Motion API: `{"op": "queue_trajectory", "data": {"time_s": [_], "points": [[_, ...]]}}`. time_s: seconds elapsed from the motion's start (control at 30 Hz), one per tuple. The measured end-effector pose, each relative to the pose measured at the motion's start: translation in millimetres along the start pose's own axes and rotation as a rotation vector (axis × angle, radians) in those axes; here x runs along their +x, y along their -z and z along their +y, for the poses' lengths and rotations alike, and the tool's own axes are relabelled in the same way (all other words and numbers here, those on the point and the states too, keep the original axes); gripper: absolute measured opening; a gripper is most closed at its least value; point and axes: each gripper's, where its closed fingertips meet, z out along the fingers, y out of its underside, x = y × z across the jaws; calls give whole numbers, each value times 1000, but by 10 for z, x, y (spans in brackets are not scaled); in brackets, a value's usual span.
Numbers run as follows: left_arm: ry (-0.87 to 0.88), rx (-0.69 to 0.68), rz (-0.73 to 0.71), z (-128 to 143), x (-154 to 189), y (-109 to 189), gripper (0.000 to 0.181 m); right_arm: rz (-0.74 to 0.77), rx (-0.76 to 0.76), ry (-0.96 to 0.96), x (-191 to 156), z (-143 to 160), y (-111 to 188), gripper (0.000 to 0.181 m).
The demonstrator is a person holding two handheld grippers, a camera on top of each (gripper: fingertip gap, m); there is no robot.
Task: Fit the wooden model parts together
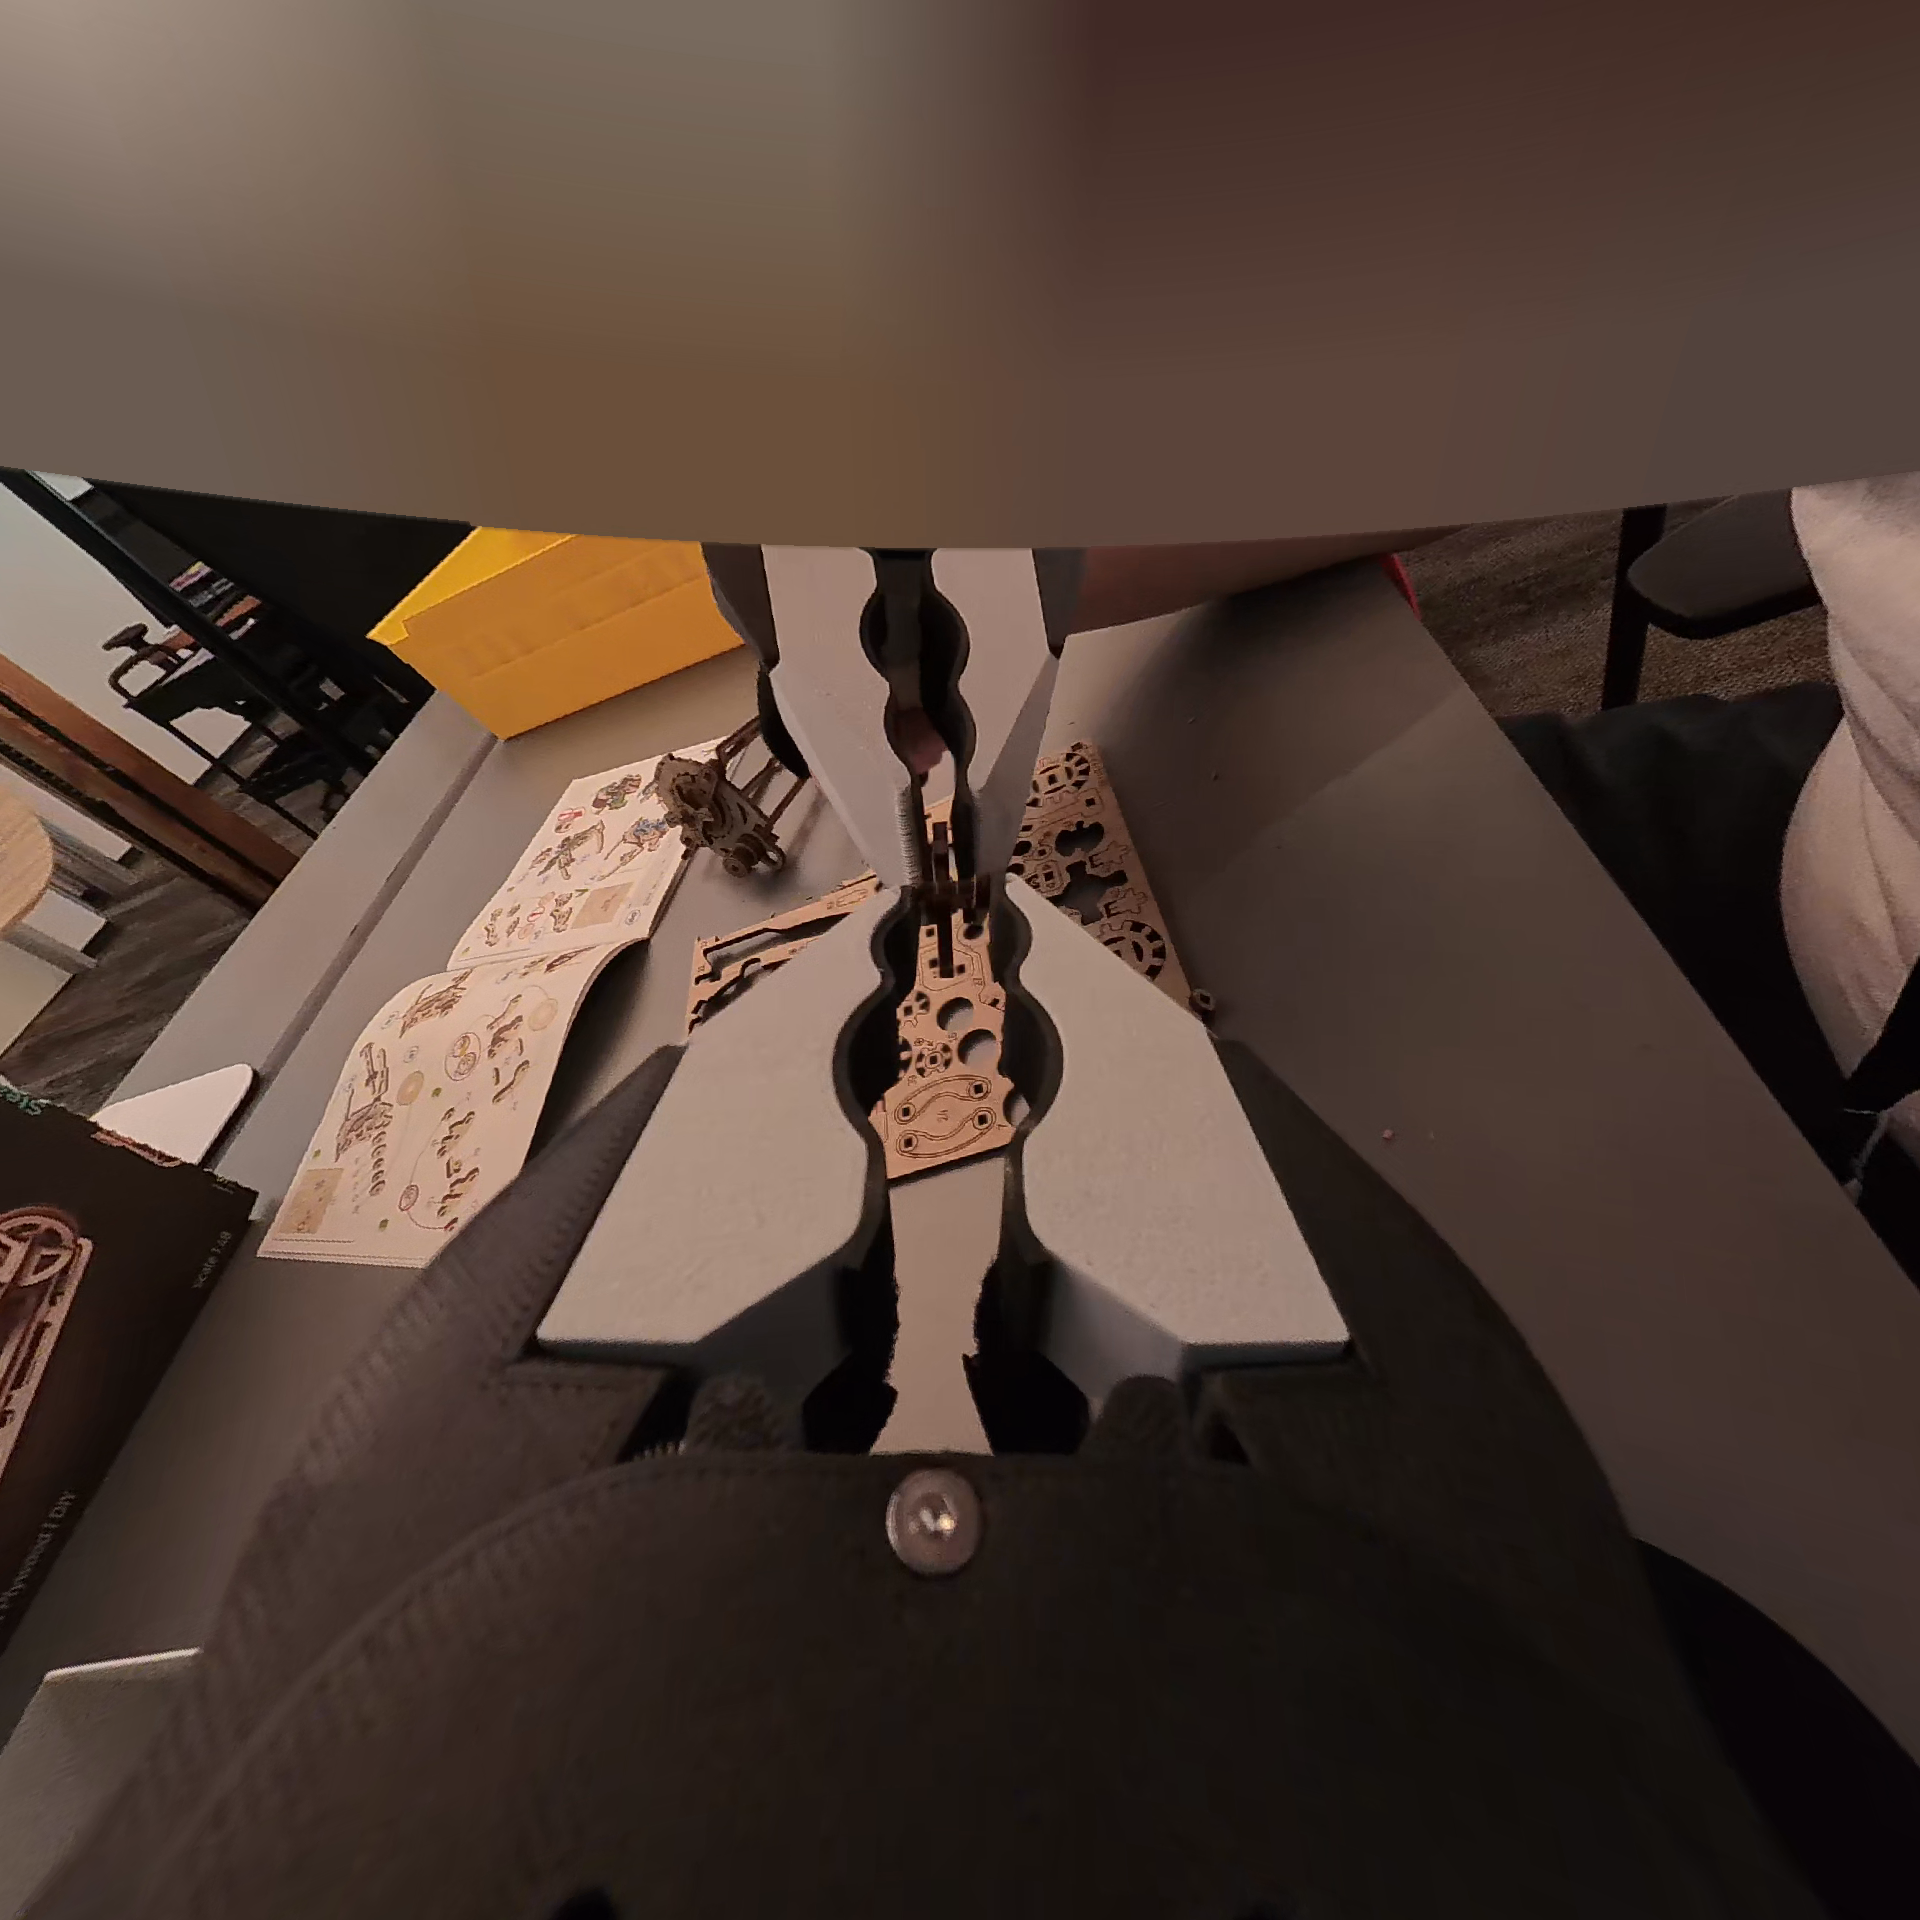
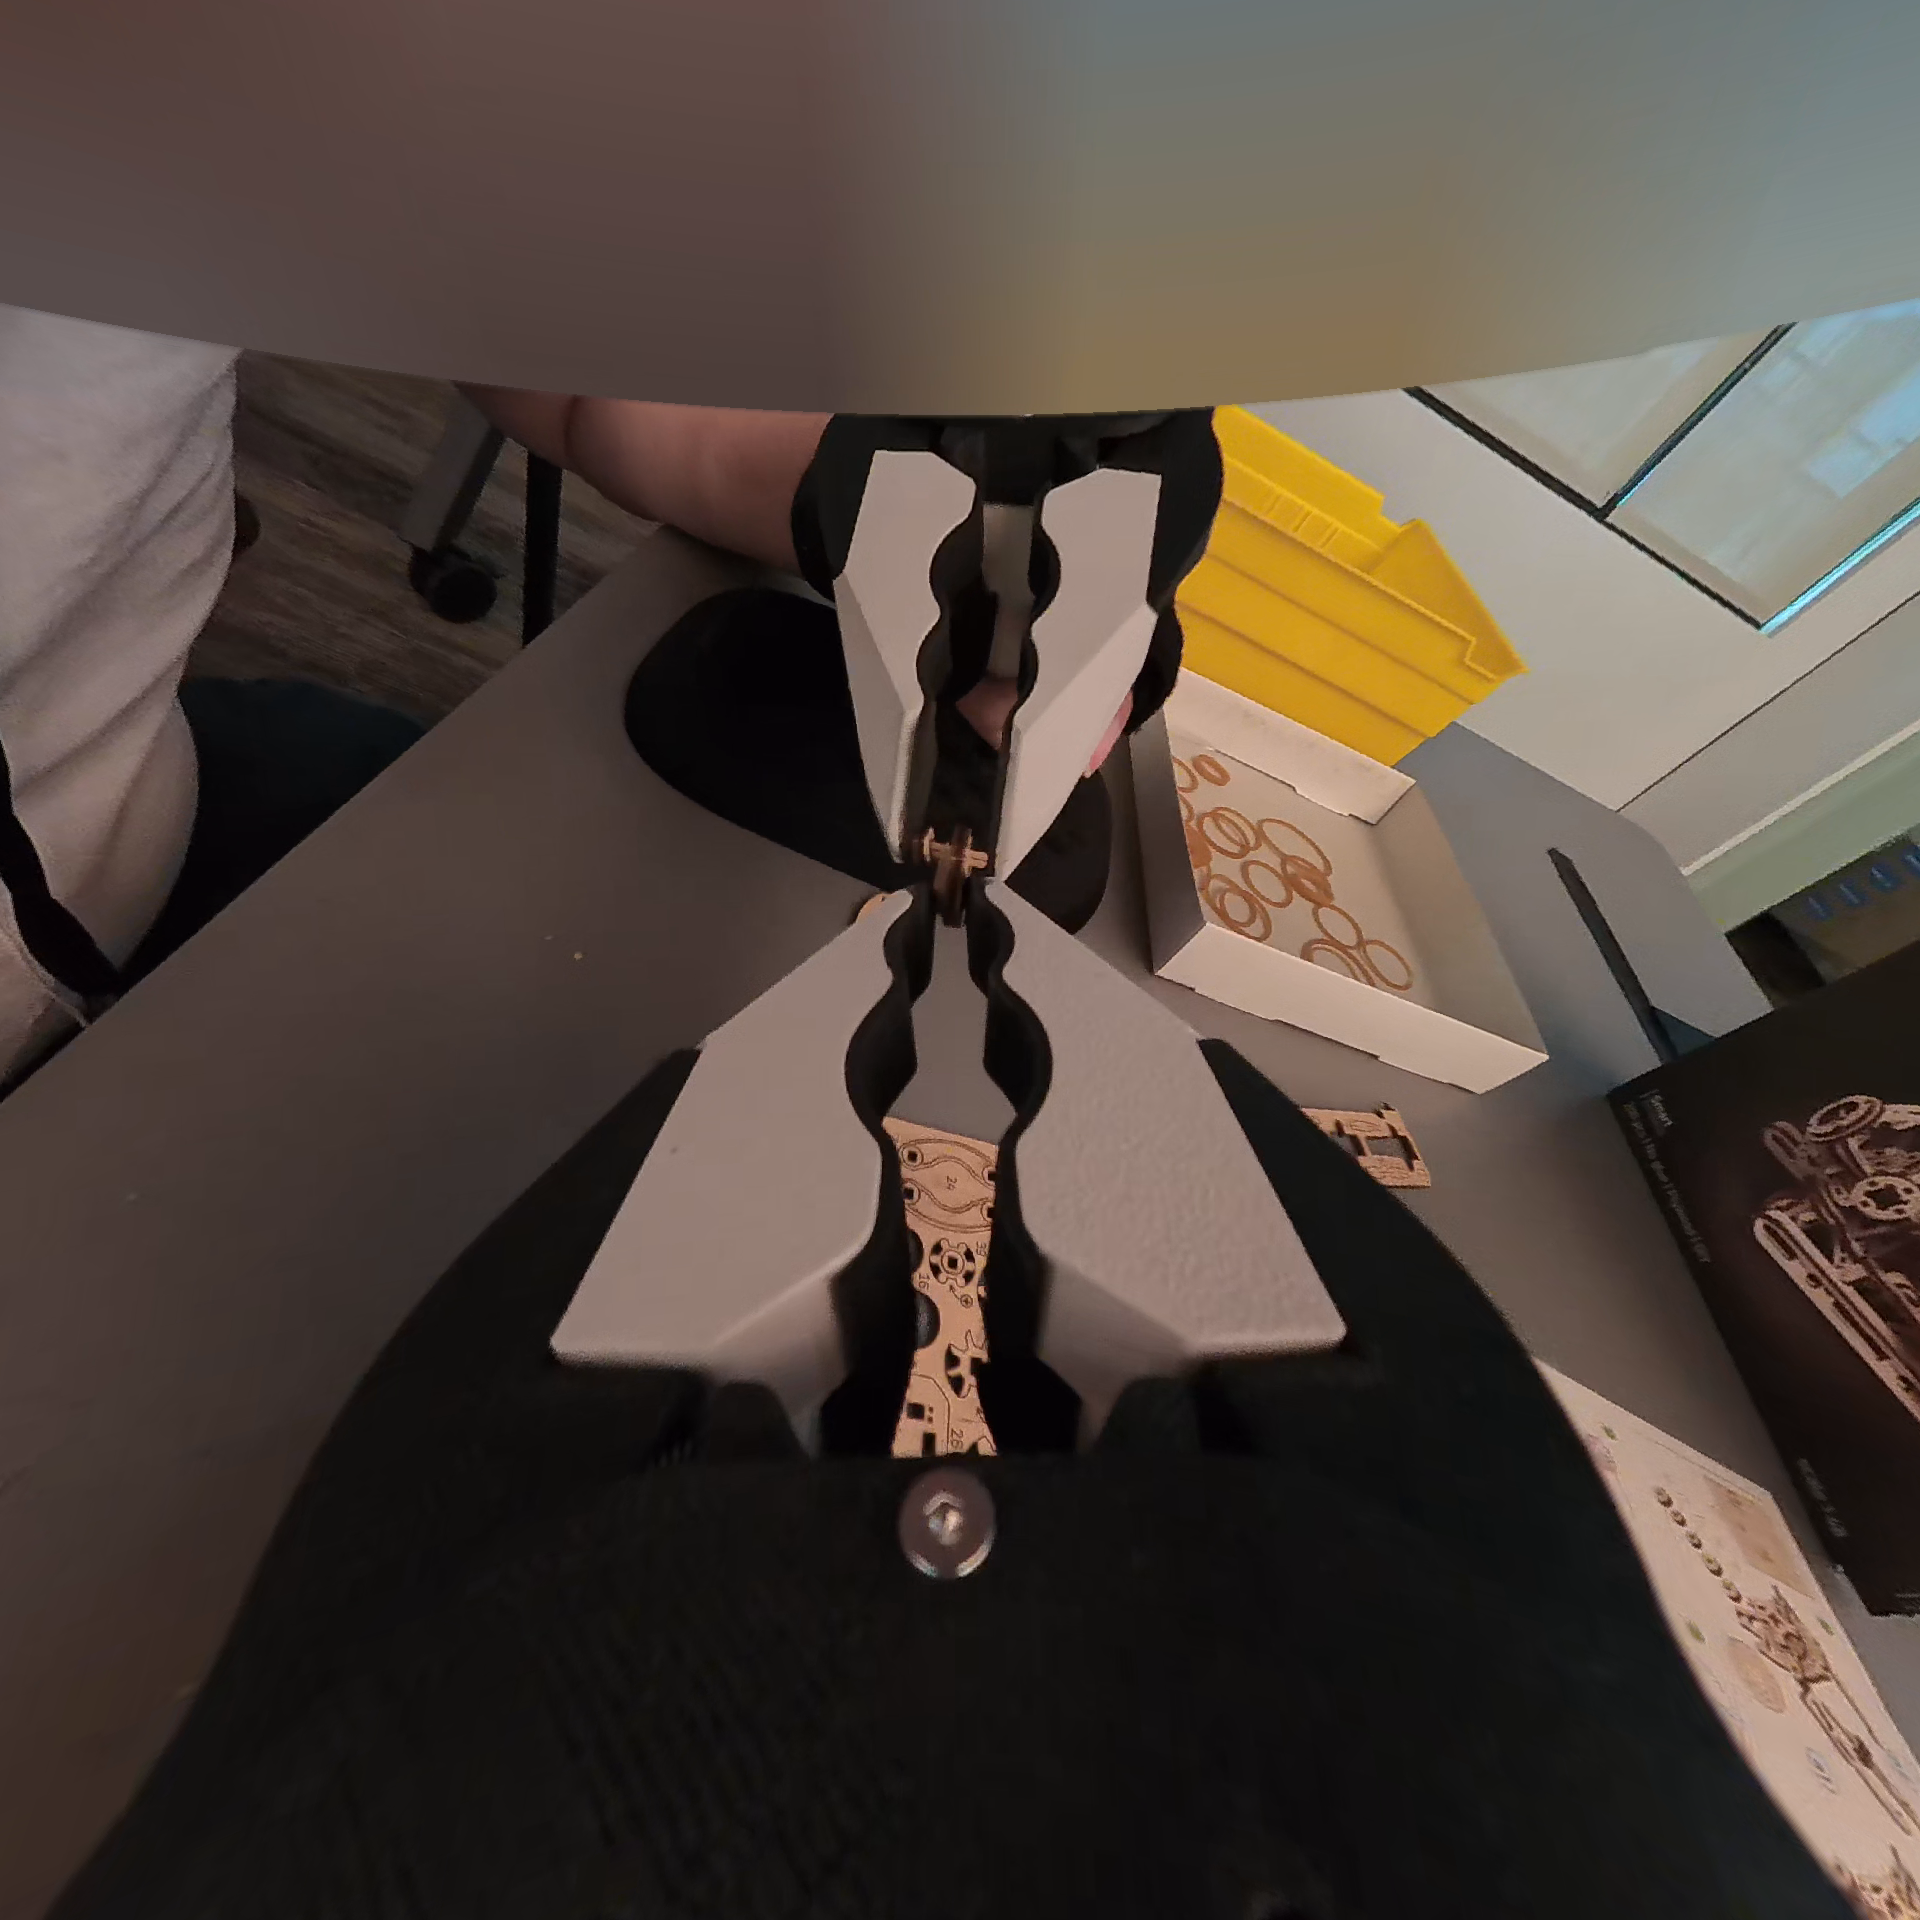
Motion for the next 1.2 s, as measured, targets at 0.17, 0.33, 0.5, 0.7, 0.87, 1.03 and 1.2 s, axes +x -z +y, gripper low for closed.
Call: {"op": "queue_trajectory", "data": {"time_s": [0.17, 0.33, 0.5, 0.7, 0.87, 1.03, 1.2], "points": [[-22, -15, -25, 23, -15, -13, 11, -2, -4, -19, 9, 27, -4, 5], [17, 16, -70, -11, -96, -6, 12, 63, -2, 3, 96, 1, 17, 5], [19, 15, -103, -1, -133, -10, 12, 94, -19, 19, 131, 11, 17, 5], [28, 21, -91, -17, -121, -3, 12, 86, -9, 20, 116, -7, 17, 4], [3, 16, -105, -18, -121, 1, 11, 98, -10, 41, 118, -12, 13, 4], [-7, 7, -106, -5, -112, -4, 11, 93, -12, 44, 108, 1, 9, 4], [-2, 5, -102, 3, -107, -13, 11, 90, -16, 51, 102, 12, 10, 4]]}}
